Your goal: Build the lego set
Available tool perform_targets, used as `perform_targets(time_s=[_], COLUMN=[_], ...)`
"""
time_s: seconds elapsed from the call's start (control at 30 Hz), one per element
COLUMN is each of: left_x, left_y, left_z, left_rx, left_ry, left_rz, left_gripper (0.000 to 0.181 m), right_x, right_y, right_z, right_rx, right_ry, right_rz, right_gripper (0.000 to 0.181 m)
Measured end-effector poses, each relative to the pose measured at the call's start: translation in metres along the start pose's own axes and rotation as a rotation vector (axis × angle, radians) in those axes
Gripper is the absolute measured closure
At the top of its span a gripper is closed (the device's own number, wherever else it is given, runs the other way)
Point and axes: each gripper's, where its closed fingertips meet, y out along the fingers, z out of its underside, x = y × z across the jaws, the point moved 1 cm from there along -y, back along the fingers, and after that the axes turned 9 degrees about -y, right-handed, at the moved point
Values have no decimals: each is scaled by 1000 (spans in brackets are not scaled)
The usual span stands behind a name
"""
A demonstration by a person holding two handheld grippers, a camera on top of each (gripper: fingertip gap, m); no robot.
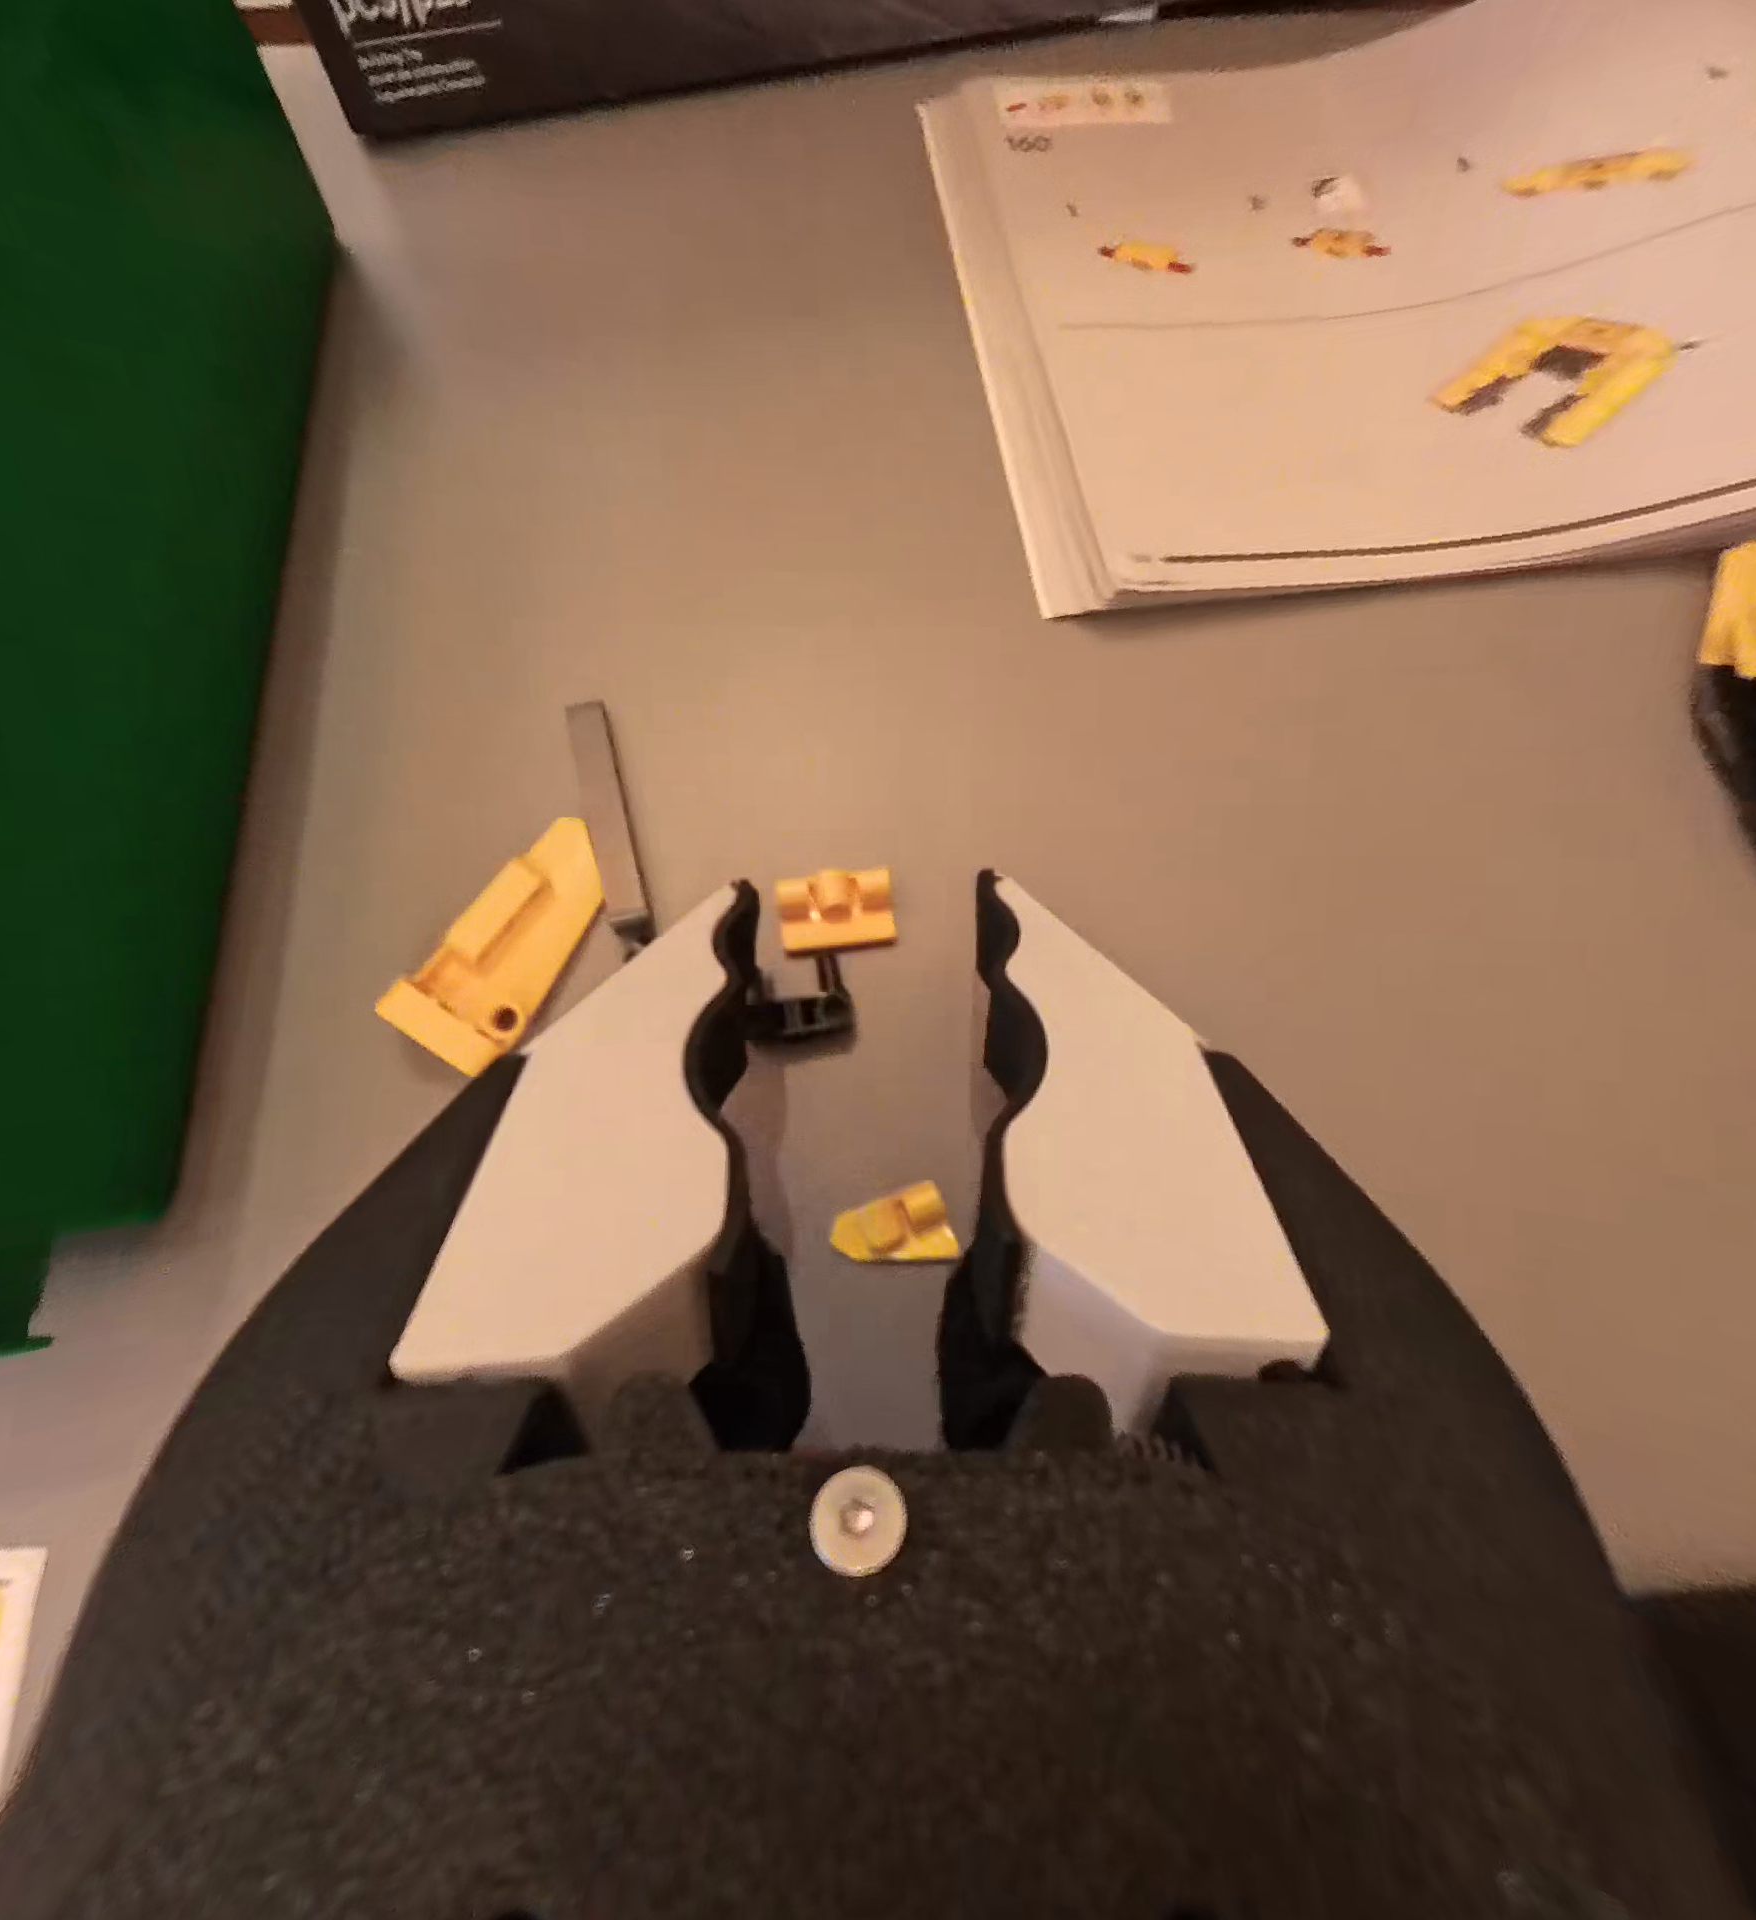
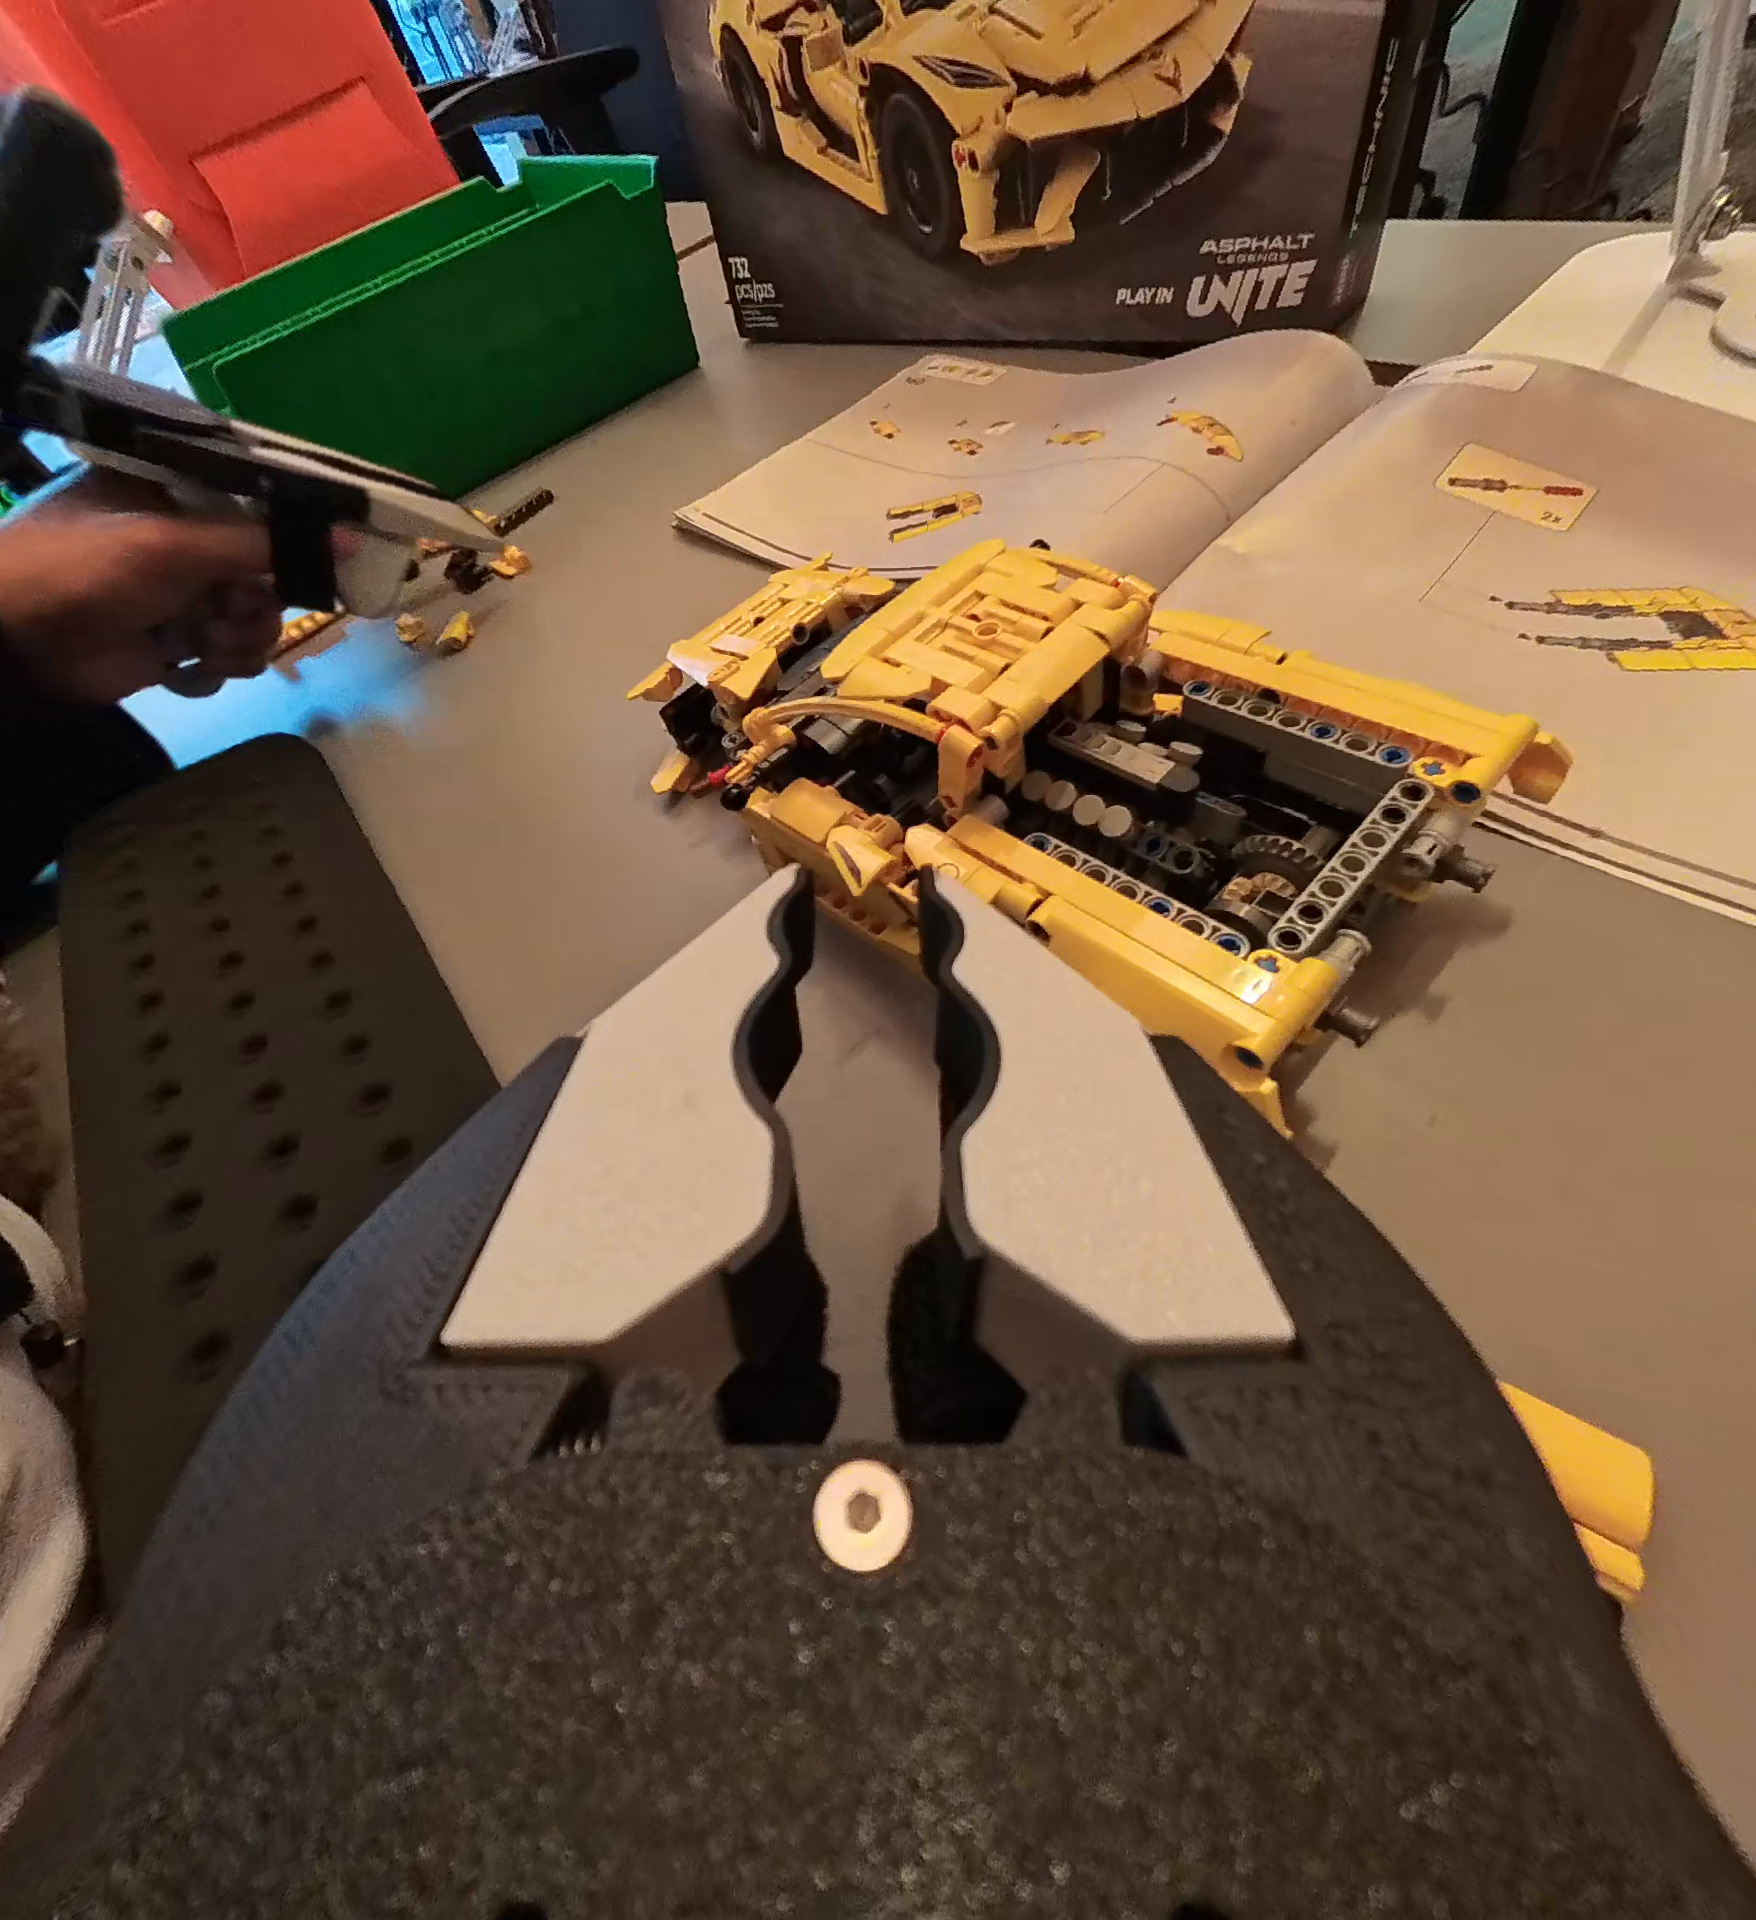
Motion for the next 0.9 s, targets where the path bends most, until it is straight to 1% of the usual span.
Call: perform_targets(time_s=[0.13,0.17,0.2,0.27,0.33,0.37,0.4,0.43,0.5,0.57,0.63,0.67,0.73,0.83,0.9], left_x=[8,10,10,8,-2,-13,-33,-60,-129,-197,-244,-260,-280,-299,-304], left_y=[15,16,16,15,14,12,8,2,-17,-41,-57,-59,-54,-39,-28], left_z=[4,5,7,8,8,6,2,-2,-2,16,43,57,73,87,96], left_rx=[52,59,68,72,73,65,53,41,39,75,140,172,224,284,318], left_ry=[18,22,27,21,10,7,14,34,111,231,359,408,468,521,583], left_rz=[-59,-77,-81,-73,-30,15,89,190,439,673,811,847,850,837,800], left_gripper=[140,145,157,158,158,158,158,158,158,158,158,158,158,158,158], right_x=[-2,-2,-2,-2,-2,-1,-1,-1,-1,-1,-1,-1,-1,0,0], right_y=[-2,-3,-3,-3,-2,-2,-2,-2,-2,-2,-3,-3,-3,-3,-4], right_z=[-2,-2,-2,-2,-2,-2,-2,-2,-2,-2,-3,-3,-3,-3,-4], right_rx=[-21,-24,-25,-26,-22,-21,-19,-18,-20,-22,-28,-31,-31,-31,-38], right_ry=[10,14,19,24,24,22,19,17,16,19,20,19,19,13,11], right_rz=[7,6,4,0,-5,-8,-9,-9,-7,-8,-7,-5,-7,-9,-5], right_gripper=[162,162,162,162,162,163,163,163,163,163,163,163,163,163,163])
